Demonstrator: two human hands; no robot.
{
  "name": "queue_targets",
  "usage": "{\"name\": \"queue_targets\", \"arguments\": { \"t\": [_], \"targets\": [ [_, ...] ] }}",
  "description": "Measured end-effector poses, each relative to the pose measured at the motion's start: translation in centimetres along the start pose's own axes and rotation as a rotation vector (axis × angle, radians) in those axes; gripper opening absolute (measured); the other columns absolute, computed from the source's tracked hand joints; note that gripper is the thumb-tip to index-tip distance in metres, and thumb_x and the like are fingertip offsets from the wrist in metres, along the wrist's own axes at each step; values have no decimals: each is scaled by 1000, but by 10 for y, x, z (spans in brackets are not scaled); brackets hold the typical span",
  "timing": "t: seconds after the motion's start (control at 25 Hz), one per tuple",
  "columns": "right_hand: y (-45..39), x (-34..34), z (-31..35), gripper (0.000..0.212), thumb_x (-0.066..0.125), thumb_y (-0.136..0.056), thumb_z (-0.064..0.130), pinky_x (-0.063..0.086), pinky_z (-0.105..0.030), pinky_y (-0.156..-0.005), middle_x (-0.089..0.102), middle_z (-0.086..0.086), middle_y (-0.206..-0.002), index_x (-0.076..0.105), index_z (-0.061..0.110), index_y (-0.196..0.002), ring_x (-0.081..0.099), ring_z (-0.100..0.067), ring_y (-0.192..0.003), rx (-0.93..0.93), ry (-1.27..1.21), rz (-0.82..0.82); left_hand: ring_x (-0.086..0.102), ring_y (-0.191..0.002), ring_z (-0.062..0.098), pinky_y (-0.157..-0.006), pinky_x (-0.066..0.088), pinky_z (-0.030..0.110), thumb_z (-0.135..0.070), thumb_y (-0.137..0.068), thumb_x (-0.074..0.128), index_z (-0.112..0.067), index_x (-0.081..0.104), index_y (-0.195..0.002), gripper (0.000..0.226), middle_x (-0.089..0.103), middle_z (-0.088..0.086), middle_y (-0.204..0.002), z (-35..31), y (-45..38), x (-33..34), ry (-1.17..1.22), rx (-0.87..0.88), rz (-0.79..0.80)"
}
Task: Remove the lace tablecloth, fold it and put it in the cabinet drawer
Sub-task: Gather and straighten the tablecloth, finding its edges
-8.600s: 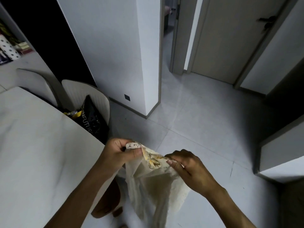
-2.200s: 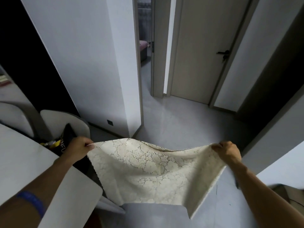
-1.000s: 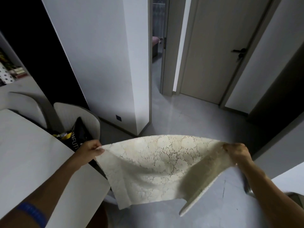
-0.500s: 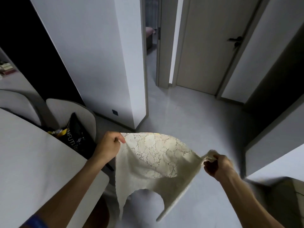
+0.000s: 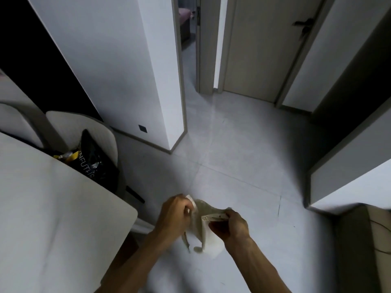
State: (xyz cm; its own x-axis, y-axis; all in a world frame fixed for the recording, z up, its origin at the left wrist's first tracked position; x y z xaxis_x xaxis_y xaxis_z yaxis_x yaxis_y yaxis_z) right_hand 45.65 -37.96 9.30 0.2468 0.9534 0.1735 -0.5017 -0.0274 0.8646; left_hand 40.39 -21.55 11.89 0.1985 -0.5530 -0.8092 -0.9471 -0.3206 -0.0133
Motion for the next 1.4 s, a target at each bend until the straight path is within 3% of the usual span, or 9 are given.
{"name": "queue_targets", "arguments": {
  "t": [0.16,0.44,0.56,0.64,0.8,1.04,1.2,1.28,1.4],
  "targets": [
    [2,5,-13,20,69,-68,18,62,-48,-73,76,-19,-84,76,5,-82,74,-36,-78,-65,186,4,59,-80,5,-73,52,12,-32,-84,66,-23,70,-94,14,67,-9,-93,-1,7,10,58,146,189],
    [15,3,-26,21,58,-88,17,58,-34,-53,76,-21,-76,73,2,-87,75,-34,-63,-71,212,45,68,-74,8,-74,53,7,-34,-89,60,-16,72,-89,21,74,1,-82,-4,32,14,132,331,198],
    [24,-14,-25,23,60,-83,33,54,-34,-59,74,-5,-67,67,10,-80,68,-26,-60,-409,704,-7,62,-82,5,-74,34,-11,-33,-86,59,-20,69,-92,19,73,-2,-83,1,37,4,216,371,207],
    [32,-28,-25,25,64,-79,37,53,-34,-67,69,10,-91,58,19,-96,66,-19,-76,-776,1120,-62,65,-86,8,-82,33,-9,-34,-84,58,-17,75,-95,26,75,-1,-89,7,43,-2,161,416,238],
    [33,-36,-18,37,63,-70,13,48,-37,-84,63,14,-123,66,27,-104,54,-15,-112,-1332,1530,444,69,-91,16,-87,55,21,-32,-91,52,-13,74,-105,32,75,4,-102,14,53,-8,53,436,363],
    [28,-25,-1,17,61,-84,13,39,-37,-87,67,17,-113,71,25,-77,51,-11,-104,-1259,1520,848,66,-80,14,-73,59,27,-7,-82,65,-8,76,-89,13,73,5,-89,25,58,-46,-34,446,340],
    [28,-16,-6,28,52,-80,-2,40,-30,-90,71,5,-110,75,8,-93,53,-12,-100,-1108,1405,977,65,-60,5,-55,54,14,-6,-76,65,-7,73,-62,15,71,1,-61,45,61,-73,-89,509,114],
    [28,-8,-19,41,51,-74,-7,39,-23,-81,68,-6,-98,73,6,-107,49,-8,-91,-1057,1516,998,68,-57,6,-61,54,13,-28,-91,49,-11,75,-66,41,72,-1,-65,53,60,-88,-117,530,62],
    [19,3,-43,55,50,-82,2,41,-24,-86,66,-6,-121,60,23,-132,57,-19,-106,-971,1771,957,72,-70,14,-63,60,23,-29,-85,53,-9,78,-81,33,76,5,-79,64,59,-101,-96,465,132]
  ]
}}
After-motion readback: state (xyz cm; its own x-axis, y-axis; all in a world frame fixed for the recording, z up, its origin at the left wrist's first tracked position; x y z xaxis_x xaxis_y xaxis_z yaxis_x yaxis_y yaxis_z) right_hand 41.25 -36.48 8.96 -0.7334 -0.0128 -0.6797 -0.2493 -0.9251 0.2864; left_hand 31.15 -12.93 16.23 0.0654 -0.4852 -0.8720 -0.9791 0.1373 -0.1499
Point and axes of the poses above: each hand's wrist, its own y-axis away from the middle knuckle, its own x-axis out of the palm, z = x × y, the point moved 1 cm from there along -y, towards the middle knuckle
